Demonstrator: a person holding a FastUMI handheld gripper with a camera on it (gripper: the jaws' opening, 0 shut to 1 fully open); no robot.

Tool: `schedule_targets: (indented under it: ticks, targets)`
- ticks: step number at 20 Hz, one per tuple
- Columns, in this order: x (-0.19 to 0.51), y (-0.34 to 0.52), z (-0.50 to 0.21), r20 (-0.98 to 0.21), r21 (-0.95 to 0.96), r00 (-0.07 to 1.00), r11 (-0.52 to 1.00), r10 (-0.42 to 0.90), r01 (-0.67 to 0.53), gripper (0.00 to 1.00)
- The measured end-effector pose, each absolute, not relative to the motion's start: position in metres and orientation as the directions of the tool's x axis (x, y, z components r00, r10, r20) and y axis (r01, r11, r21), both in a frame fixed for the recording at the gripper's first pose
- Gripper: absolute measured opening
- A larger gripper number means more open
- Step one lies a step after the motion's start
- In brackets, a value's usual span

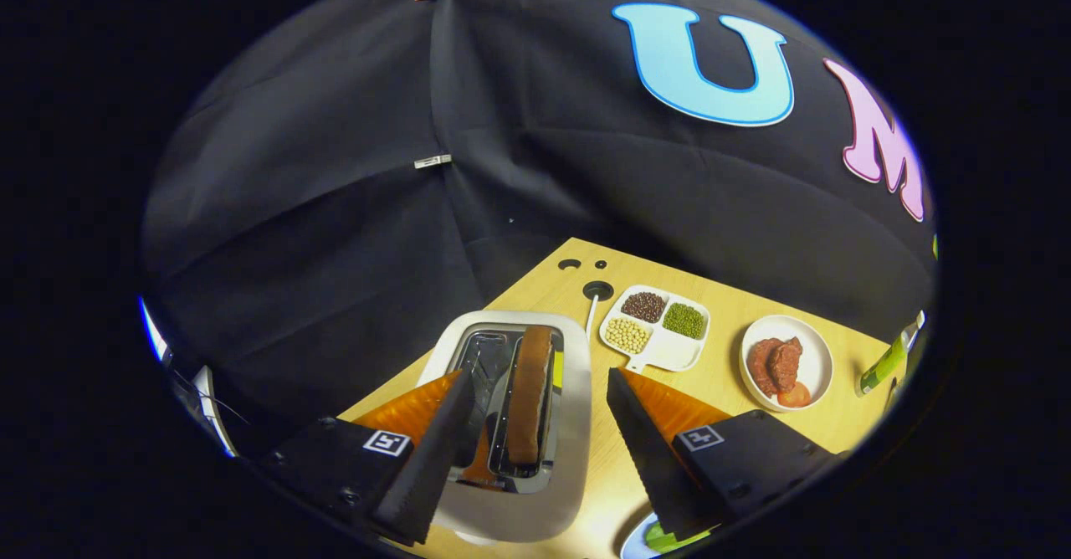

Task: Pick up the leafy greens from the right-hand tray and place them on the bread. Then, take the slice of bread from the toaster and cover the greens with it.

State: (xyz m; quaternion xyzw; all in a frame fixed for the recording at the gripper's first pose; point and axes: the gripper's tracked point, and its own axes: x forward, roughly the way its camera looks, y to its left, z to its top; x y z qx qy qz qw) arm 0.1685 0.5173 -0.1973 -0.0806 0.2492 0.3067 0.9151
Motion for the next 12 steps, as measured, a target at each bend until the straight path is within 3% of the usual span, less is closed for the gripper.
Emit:
schedule_targets:
  ticks: [4,6,12]
  targets:
    - [0.172,0.522,-0.209,-0.529,-0.012,0.688,0.806,0.498,-0.592,0.92]
    - [0.18,0.523,-0.207,-0.51,-0.051,0.711,0.808,0.484,-0.587,0.8]
    - [0.171,0.532,-0.212,-0.538,-0.011,0.675,0.797,0.504,-0.604,0.2]
